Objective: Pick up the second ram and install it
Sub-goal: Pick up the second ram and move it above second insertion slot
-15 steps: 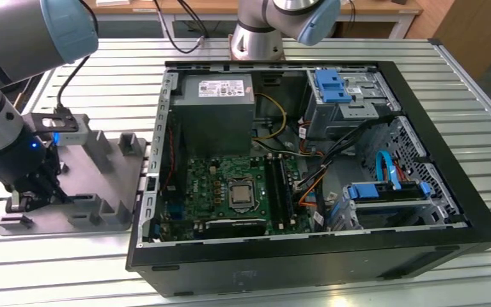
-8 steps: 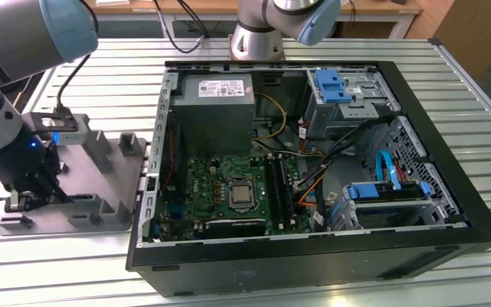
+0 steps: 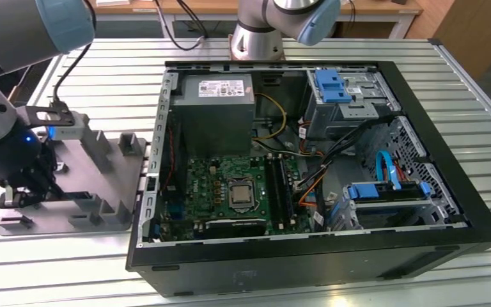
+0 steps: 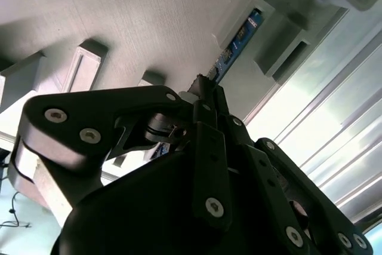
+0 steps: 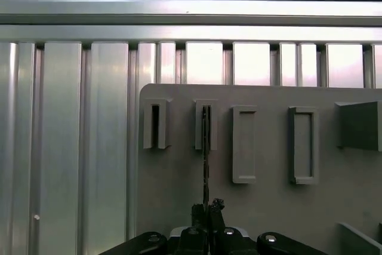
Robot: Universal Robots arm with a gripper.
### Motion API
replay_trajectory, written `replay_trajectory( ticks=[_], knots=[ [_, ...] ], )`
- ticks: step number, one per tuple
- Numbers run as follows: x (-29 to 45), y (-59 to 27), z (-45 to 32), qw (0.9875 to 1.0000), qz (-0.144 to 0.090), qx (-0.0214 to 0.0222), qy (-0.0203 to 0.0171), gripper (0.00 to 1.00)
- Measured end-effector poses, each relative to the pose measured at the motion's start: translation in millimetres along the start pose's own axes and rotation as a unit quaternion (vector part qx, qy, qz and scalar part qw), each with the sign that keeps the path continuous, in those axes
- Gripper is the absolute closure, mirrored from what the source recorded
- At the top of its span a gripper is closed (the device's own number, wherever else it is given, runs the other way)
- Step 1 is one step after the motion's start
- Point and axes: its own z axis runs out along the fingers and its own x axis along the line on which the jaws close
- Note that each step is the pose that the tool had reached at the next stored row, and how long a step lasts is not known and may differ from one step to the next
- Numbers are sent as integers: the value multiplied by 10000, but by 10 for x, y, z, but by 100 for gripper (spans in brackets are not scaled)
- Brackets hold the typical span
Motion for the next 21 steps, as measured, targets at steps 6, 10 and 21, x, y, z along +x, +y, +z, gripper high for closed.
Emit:
replay_trajectory(
  ticks=[6, 10, 21],
  knots=[
    [-1, 1, -48, 10000, 0, 0, 0, 86],
    [-1, 2, -76, 10000, 0, 0, 0, 86],
    [-2, 4, -152, 10000, 0, 0, 0, 86]
  ],
)
